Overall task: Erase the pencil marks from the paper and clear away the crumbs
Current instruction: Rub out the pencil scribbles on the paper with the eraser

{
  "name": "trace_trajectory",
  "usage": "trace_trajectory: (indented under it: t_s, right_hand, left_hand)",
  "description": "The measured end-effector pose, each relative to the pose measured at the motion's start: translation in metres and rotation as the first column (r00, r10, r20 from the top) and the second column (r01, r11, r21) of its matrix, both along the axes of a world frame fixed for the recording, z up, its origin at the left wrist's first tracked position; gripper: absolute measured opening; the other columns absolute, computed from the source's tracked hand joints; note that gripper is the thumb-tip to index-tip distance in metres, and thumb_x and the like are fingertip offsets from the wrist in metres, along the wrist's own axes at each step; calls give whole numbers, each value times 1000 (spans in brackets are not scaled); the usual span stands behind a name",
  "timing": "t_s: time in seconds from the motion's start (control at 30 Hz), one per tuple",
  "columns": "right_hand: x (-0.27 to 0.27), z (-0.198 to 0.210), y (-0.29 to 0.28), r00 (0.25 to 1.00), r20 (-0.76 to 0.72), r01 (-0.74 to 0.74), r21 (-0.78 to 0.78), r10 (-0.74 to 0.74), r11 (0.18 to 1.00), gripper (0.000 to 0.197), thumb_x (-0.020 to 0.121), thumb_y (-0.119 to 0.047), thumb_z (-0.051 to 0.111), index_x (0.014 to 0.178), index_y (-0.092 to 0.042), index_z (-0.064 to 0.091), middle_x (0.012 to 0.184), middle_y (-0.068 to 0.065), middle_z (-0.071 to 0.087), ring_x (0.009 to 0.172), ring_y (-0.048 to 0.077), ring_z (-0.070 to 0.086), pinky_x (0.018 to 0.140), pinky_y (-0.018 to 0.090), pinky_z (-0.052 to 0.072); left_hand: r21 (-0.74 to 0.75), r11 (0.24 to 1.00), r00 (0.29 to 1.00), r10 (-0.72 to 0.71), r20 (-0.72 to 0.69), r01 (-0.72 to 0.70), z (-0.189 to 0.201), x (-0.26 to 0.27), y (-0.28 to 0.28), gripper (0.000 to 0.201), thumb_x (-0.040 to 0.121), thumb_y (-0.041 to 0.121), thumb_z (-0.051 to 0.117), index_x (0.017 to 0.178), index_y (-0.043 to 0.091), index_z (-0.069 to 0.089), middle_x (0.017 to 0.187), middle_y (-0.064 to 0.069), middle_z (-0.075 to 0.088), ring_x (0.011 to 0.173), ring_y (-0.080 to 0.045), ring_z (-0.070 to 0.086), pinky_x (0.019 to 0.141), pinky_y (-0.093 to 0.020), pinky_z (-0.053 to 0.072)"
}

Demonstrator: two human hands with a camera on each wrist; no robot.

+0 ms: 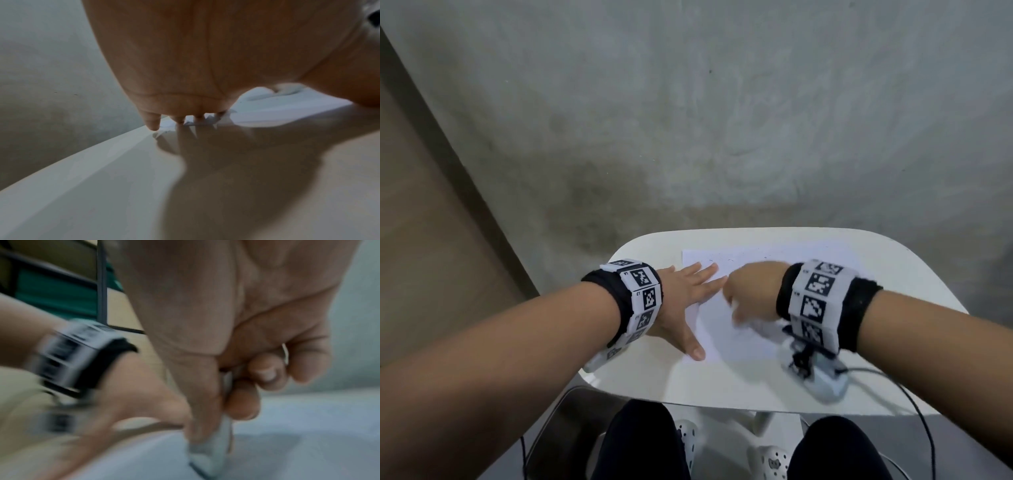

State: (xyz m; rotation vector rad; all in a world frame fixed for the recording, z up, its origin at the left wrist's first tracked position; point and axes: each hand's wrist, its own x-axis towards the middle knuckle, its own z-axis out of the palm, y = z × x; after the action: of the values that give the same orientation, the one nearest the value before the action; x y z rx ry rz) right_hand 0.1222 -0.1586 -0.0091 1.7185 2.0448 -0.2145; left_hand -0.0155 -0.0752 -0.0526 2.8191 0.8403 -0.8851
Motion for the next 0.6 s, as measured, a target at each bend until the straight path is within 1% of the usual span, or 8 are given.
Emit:
trace_trajectory:
  t_s: [0.07, 0.13, 0.17, 0.27, 0.33, 0.4, 0.53, 0.6]
  right_hand:
    - [7, 0, 7, 997, 37, 67, 48, -69, 997, 28, 89, -22, 55, 111, -10, 67, 83, 3, 63, 86, 23, 63, 70, 32, 48]
    - [-9, -3, 0, 1000, 29, 5, -41, -3, 999, 32, 97, -16, 50, 125, -4, 57, 112, 14, 63, 111, 28, 56, 87, 37, 42]
    - [-17, -4, -7, 999, 16, -42, -59, 43, 997, 30, 97, -17, 50, 123, -5, 58, 116, 13, 62, 114, 29, 55, 86, 36, 42]
    - [-7, 0, 2, 1000, -14, -3, 41, 3, 999, 17, 89, -24, 58, 95, -10, 64, 81, 0, 63, 82, 22, 62, 67, 28, 49]
    - [0, 2, 7, 998, 25, 50, 76, -52, 996, 21, 90, -25, 56, 104, -10, 64, 90, 1, 65, 90, 24, 64, 79, 32, 52]
    - [-14, -1, 0, 999, -47, -10, 63, 13, 998, 29, 93, -22, 55, 119, -11, 59, 110, 8, 64, 105, 30, 61, 78, 33, 46]
    - [-11, -2, 6, 994, -106, 21, 71, -14, 997, 28, 86, -20, 59, 112, -13, 64, 80, -1, 62, 83, 23, 62, 65, 26, 47]
    - [-9, 1, 14, 997, -45, 62, 92, -58, 994, 30, 86, -22, 58, 114, -13, 64, 88, 0, 62, 83, 23, 61, 70, 30, 48]
  left_hand:
    - [-9, 1000, 1000, 9, -3, -9, -1, 0, 1, 131, 67, 79, 65, 148, 35, -29, 155, 8, -37, 146, -15, -28, 120, -51, -5]
    - [3, 1000, 1000, 11, 4, -11, -2, 0, -1, 132, 67, 78, 66, 148, 35, -28, 155, 9, -37, 146, -15, -28, 121, -50, -5]
    - [11, 1000, 1000, 11, 10, -11, -2, 0, -2, 132, 67, 78, 66, 148, 35, -28, 156, 9, -36, 146, -15, -27, 121, -50, -5]
    - [14, 1000, 1000, 6, -10, -6, -2, 0, 1, 132, 66, 80, 65, 143, 36, -33, 156, 8, -36, 147, -16, -26, 121, -51, -3]
    - [3, 1000, 1000, 14, -5, -14, 0, 0, 0, 133, 66, 80, 65, 145, 38, -32, 156, 8, -36, 147, -16, -26, 121, -52, -3]
    - [-1, 1000, 999, 29, 19, -29, 3, 1, -4, 133, 67, 76, 69, 149, 36, -26, 156, 9, -35, 147, -14, -25, 121, -49, -4]
    - [-37, 999, 998, 40, 53, -38, 3, -1, -3, 133, 65, 76, 70, 150, 37, -24, 155, 13, -33, 146, -12, -25, 121, -48, -5]
    - [-29, 999, 998, 32, 57, -31, 5, 0, -5, 132, 66, 77, 70, 149, 39, -25, 157, 13, -31, 146, -12, -25, 121, -48, -3]
